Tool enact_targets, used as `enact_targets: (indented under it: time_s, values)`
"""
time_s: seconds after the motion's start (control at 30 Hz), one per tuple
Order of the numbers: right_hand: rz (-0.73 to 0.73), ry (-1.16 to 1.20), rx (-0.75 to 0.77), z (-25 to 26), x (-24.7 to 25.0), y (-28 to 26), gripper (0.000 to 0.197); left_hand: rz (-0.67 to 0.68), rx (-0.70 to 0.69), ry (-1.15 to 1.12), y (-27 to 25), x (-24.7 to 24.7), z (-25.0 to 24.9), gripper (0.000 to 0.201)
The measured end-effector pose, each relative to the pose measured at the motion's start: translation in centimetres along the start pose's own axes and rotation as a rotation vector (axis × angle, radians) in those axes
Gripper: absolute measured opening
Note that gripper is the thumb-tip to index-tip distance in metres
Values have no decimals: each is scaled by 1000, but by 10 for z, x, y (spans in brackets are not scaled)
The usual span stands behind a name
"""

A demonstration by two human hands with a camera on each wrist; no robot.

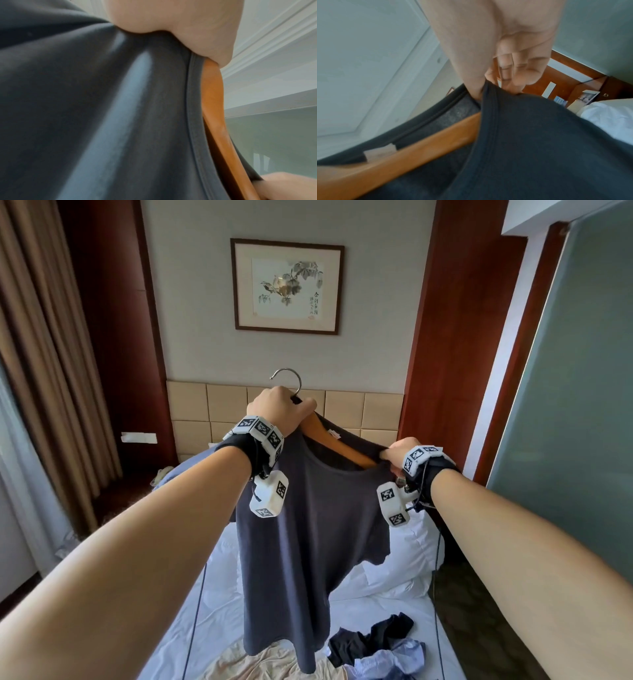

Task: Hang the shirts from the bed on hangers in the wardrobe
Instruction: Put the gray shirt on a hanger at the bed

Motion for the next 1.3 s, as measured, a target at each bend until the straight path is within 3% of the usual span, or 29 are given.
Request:
enact_targets:
  time_s: [0.1,0.27,0.47,0.6,0.77,0.93,1.03,1.3]
  values:
    - [-101,208,-4,5,9,-2,28,1,11,-26,-3,-5,-2,43]
    - [-85,62,130,39,5,-15,35,27,31,-119,-4,-11,-2,42]
    - [-127,71,279,63,7,-25,35,51,67,-290,-3,-10,3,47]
    - [-63,65,354,79,1,-30,42,43,75,-332,-4,-8,2,44]
    - [77,232,587,106,-17,-50,40,55,60,-315,-4,-11,0,43]
    - [5,-31,593,107,-18,-50,26,96,58,-325,-4,-16,0,50]
    - [-70,-43,605,113,-13,-57,14,152,20,-316,-7,-22,-7,52]
    - [-135,-130,652,123,-13,-66,27,200,17,-394,-12,-26,-7,59]
Point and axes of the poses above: each hand's wrist, its own y-axis towards the middle knuckle, its own x-axis out of the back of the hand, z = x × y, the point moved 8 cm from there along y, towards the middle knuckle, and after that the axes turned 6 degrees about x, right-handed, at the moved point
